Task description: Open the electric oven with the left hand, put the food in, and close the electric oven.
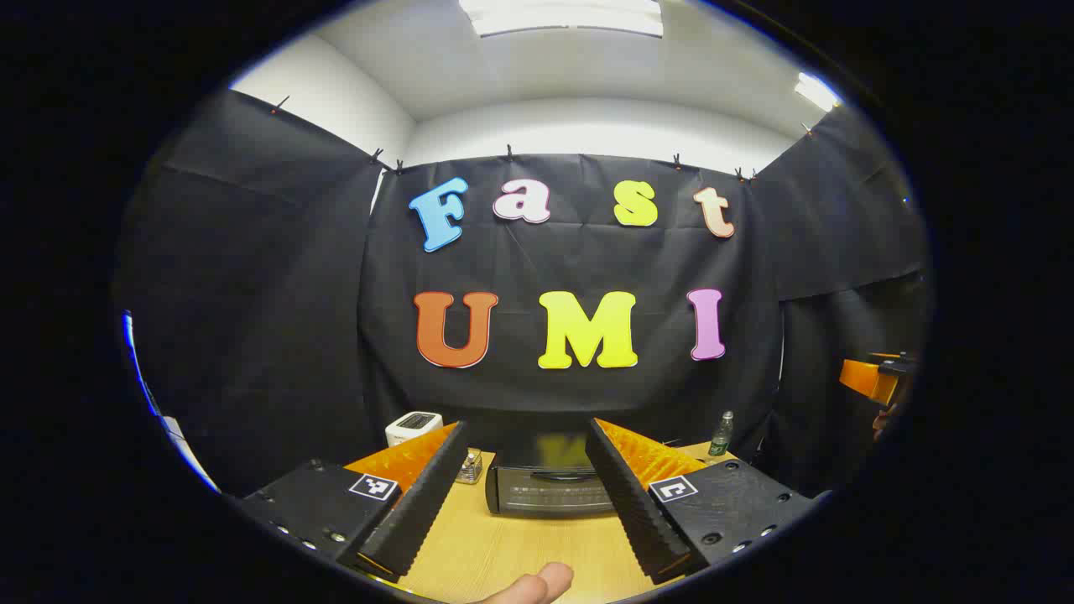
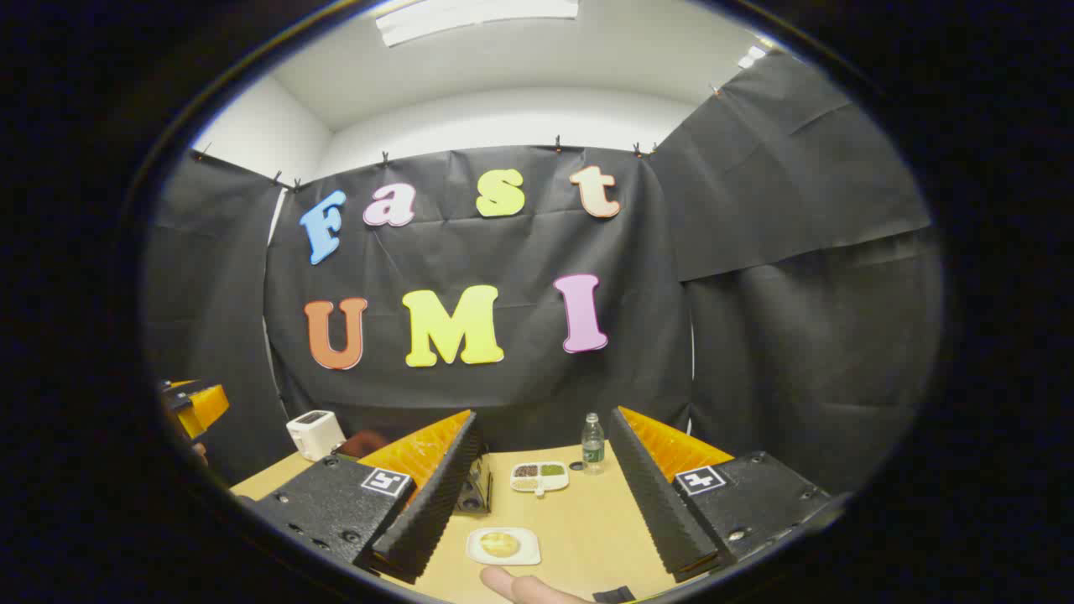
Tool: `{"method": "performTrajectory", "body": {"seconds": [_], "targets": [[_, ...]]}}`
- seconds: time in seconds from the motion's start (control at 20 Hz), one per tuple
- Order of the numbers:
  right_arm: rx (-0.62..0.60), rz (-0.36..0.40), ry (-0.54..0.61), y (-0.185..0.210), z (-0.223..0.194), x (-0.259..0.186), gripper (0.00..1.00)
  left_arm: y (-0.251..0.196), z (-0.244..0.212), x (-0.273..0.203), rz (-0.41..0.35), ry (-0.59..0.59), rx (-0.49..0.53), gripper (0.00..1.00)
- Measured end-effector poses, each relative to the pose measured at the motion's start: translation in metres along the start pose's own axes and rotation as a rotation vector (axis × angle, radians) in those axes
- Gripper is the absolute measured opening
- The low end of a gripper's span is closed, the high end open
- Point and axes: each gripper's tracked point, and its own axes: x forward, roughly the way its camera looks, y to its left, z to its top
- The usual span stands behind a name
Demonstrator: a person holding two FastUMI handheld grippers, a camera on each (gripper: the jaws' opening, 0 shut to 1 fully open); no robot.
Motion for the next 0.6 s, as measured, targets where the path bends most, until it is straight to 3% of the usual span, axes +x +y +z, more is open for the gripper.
{"method": "performTrajectory", "body": {"seconds": [0.05,0.15,0.4,0.45,0.6], "targets": [[-0.006,-0.006,-0.004,-0.002,0.001,-0.001,0.95,-0.002,-0.001,0.001,-0.001,0.002,0.002,0.93],[-0.012,-0.013,-0.009,-0.005,0.000,-0.003,0.99,-0.002,-0.001,0.001,-0.004,0.006,0.000,0.93],[-0.022,-0.009,0.012,-0.011,-0.008,-0.002,0.99,-0.005,-0.006,0.002,-0.003,0.022,-0.002,0.93],[-0.026,-0.009,0.012,-0.014,-0.009,-0.002,0.95,-0.005,-0.006,0.003,-0.004,0.024,-0.001,0.93],[-0.031,-0.013,0.009,-0.017,-0.009,-0.001,0.99,-0.008,-0.011,0.008,-0.006,0.036,-0.002,0.93]]}}
